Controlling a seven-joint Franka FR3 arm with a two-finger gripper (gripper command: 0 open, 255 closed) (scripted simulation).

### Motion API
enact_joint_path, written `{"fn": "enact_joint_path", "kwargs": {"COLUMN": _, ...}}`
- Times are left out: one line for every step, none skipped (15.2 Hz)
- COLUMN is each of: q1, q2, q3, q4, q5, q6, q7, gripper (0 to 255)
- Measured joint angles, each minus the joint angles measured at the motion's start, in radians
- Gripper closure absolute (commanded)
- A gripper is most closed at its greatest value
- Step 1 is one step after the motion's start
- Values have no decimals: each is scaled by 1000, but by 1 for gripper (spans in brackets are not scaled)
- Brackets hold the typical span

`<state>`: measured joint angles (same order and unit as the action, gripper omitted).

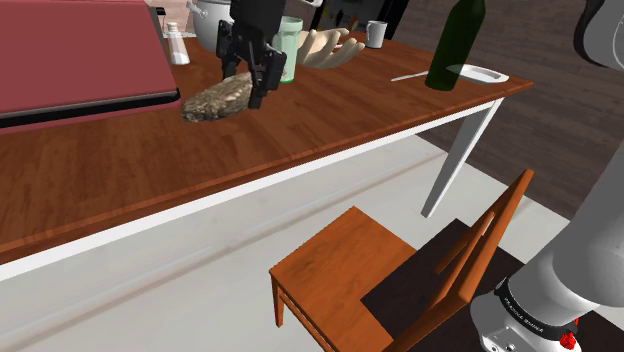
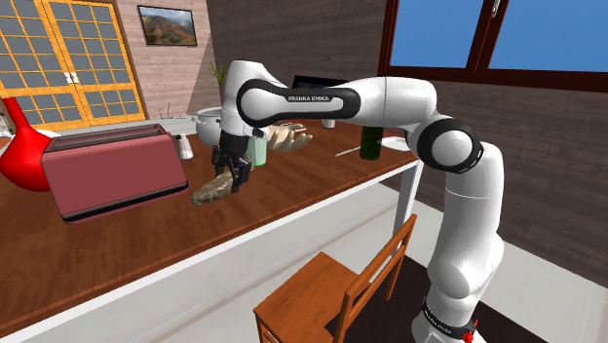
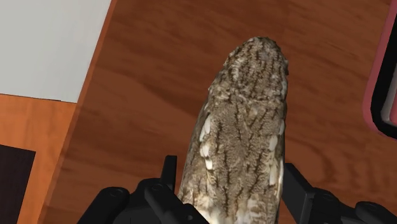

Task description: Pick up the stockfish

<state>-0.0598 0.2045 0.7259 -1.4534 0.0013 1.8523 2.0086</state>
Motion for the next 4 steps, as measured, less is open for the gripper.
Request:
{"fn": "enact_joint_path", "kwargs": {"q1": 4, "q2": 5, "q3": 1, "q4": 20, "q5": -4, "q6": -16, "q7": 4, "gripper": 255}}
{"fn": "enact_joint_path", "kwargs": {"q1": 6, "q2": 8, "q3": 1, "q4": 36, "q5": -7, "q6": -30, "q7": 6, "gripper": 255}}
{"fn": "enact_joint_path", "kwargs": {"q1": 11, "q2": 15, "q3": 1, "q4": 59, "q5": -13, "q6": -46, "q7": 10, "gripper": 255}}
{"fn": "enact_joint_path", "kwargs": {"q1": 12, "q2": 18, "q3": 1, "q4": 68, "q5": -14, "q6": -53, "q7": 11, "gripper": 255}}
